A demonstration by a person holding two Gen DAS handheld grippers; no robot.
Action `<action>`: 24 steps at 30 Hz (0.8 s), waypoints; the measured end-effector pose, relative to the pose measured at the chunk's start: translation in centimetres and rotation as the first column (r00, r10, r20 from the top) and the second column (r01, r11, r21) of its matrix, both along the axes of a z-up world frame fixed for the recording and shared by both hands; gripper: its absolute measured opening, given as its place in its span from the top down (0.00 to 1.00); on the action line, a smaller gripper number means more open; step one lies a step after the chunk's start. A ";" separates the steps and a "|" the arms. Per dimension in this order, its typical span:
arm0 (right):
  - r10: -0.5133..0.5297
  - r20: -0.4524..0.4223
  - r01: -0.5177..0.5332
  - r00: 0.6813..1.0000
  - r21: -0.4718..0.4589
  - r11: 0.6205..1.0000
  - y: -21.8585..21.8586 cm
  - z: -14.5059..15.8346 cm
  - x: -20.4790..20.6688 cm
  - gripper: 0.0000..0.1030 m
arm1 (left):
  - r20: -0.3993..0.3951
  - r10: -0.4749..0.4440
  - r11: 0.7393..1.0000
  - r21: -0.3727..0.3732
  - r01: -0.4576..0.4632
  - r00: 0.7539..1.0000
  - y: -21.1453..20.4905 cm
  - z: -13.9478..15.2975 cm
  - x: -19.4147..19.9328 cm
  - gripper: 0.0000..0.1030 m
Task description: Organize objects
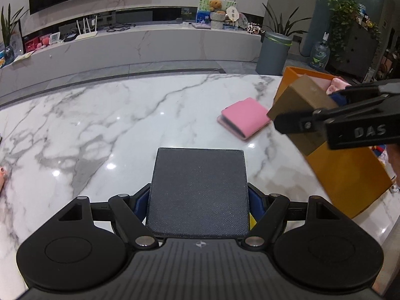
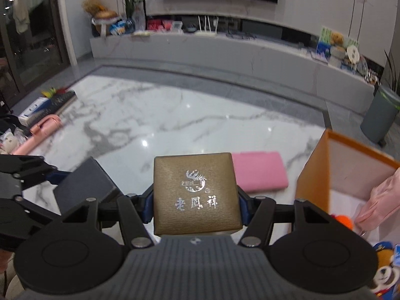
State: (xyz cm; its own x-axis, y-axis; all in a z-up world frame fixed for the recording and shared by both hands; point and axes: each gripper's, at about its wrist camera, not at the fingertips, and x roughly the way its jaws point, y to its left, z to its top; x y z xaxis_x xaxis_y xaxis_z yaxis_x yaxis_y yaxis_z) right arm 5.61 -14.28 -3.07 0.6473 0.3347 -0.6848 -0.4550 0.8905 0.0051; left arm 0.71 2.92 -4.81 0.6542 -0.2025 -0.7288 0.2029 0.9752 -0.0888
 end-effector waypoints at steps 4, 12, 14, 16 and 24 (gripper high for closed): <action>0.017 0.048 -0.019 0.999 0.042 0.999 -1.7 1.7 -0.8 0.39 | 0.017 -0.016 1.000 0.003 0.016 1.000 -1.0 0.7 0.0 0.15; -0.053 0.078 0.039 0.996 0.169 0.985 -6.9 2.3 -1.4 0.39 | 0.044 -0.058 0.998 0.022 0.057 0.997 -3.3 1.4 -0.1 0.15; -0.067 0.074 0.053 0.995 0.173 0.984 -8.1 2.0 -1.3 0.39 | 0.052 -0.063 0.998 0.024 0.062 0.997 -3.8 1.6 0.1 0.15; -0.092 0.074 0.076 0.993 0.187 0.979 -9.4 2.0 -1.3 0.39 | 0.060 -0.068 0.997 0.031 0.066 0.996 -4.4 1.9 0.2 0.15; -0.120 0.081 0.097 0.989 0.244 0.965 -13.0 2.6 -1.3 0.39 | 0.060 -0.116 0.991 0.081 0.111 0.991 -7.7 2.8 0.5 0.15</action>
State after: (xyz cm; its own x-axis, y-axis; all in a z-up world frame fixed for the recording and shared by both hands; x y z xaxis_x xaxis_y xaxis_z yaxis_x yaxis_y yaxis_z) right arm 4.34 -27.27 -0.49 0.7467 0.4051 -0.5275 -0.3643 0.9127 0.1853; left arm 1.24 -4.78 -1.99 0.6761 -0.2225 -0.7024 0.3152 0.9490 0.0029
